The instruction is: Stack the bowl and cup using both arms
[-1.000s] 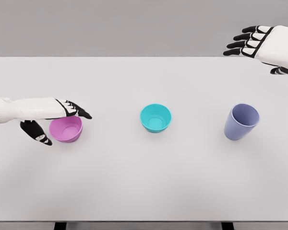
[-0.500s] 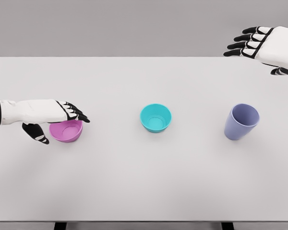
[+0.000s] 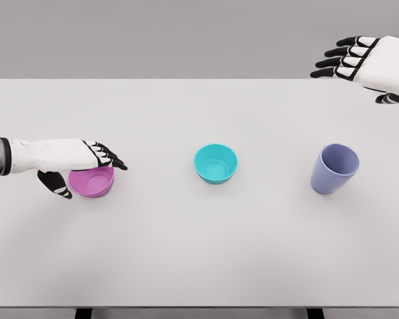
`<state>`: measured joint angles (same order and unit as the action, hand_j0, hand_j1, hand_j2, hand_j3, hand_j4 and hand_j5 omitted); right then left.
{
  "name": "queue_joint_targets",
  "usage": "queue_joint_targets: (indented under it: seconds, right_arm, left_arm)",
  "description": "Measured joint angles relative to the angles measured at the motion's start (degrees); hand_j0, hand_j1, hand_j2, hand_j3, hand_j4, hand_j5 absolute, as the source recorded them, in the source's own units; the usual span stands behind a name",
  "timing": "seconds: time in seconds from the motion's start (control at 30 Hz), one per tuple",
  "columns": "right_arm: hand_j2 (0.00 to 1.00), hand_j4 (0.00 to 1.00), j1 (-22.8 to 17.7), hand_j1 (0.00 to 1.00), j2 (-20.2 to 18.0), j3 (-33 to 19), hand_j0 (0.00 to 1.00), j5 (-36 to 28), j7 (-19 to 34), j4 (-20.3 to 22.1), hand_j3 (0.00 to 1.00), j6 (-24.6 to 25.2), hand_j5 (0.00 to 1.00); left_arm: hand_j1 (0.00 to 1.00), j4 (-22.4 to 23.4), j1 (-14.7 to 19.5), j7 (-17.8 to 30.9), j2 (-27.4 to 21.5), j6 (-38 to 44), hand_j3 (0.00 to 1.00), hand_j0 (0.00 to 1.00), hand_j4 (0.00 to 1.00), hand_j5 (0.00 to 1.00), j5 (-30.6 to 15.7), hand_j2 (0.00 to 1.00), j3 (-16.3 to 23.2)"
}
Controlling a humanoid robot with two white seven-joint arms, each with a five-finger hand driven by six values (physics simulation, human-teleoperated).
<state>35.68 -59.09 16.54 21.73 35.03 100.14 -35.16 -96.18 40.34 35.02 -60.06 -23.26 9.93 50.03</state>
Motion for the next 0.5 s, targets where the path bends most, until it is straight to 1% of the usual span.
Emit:
queue_joint_targets:
  seconds: [0.17,0.5]
  right_arm:
    - [1.0,1.0,-0.1,1.0,0.0,0.0,1.0,0.0,0.0,0.0,1.0,0.0,1.0]
    - [1.0,1.0,-0.3,1.0,0.1,0.0,1.0,0.0,0.0,0.0,1.0,0.0,1.0]
  left_arm:
    - [1.0,0.5,-0.5,0.0,0.1,0.0,1.0,1.0,1.0,1.0,0.1,1.0,0.0]
    - [1.0,2.1,-0.4,0.0,1.4,-0.1,1.0,1.0,1.0,1.0,0.9,1.0,-0.1]
